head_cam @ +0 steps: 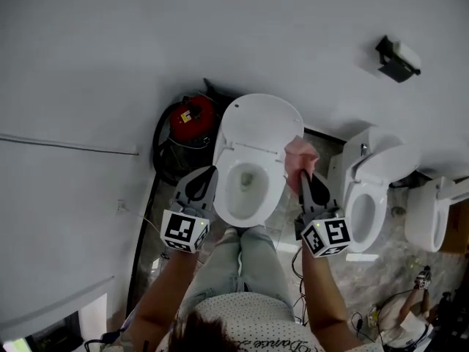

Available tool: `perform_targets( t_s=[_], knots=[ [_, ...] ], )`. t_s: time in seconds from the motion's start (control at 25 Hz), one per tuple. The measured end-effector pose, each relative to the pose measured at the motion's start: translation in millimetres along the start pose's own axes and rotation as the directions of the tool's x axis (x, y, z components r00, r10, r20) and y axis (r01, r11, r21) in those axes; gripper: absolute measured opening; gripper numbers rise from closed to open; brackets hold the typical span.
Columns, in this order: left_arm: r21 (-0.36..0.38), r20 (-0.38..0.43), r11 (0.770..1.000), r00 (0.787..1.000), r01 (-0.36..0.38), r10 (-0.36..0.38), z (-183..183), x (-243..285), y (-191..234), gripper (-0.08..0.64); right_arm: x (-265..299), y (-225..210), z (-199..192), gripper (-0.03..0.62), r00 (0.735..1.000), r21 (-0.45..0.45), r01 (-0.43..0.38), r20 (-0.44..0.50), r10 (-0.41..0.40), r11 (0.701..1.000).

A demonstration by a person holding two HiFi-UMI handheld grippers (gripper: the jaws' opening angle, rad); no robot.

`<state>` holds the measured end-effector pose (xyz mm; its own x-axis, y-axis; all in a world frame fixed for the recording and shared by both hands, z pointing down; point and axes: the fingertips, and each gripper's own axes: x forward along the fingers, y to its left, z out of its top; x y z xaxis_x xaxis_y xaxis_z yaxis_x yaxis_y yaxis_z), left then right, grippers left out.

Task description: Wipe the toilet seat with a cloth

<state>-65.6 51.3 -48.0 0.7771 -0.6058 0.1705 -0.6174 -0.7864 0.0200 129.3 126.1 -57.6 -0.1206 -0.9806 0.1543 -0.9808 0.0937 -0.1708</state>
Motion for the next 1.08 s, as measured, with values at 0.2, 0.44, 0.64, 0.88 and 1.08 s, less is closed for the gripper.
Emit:
perform_targets(
  t_s=[0.2, 0.44, 0.64, 0.88, 1.08],
  knots=[
    [0.019, 0.044, 1.0, 0.999, 0.009, -0.01, 33, -9, 3, 0.002, -13, 13, 45, 0.025, 0.994, -0.061, 0.034, 0.103, -0.028, 0.998],
    [0.025, 0.064, 1.0, 0.998, 0.01, -0.011, 53, -19, 4, 0.002, -22, 28, 73, 0.026, 0.987, -0.111, 0.054, 0.16, -0.035, 0.992],
    [0.034, 0.066, 0.999, 0.998, 0.021, -0.024, 58, -20, 0, 0.002, -24, 31, 79, 0.028, 0.985, -0.129, 0.064, 0.168, -0.042, 0.99],
    [0.039, 0.071, 0.999, 0.997, 0.038, -0.041, 60, -18, -3, 0.003, -27, 34, 86, 0.028, 0.98, -0.155, 0.089, 0.193, -0.058, 0.984],
    [0.024, 0.067, 0.998, 0.996, 0.052, -0.054, 58, -17, -5, 0.002, -25, 36, 86, 0.029, 0.977, -0.162, 0.1, 0.203, -0.066, 0.982]
  ],
)
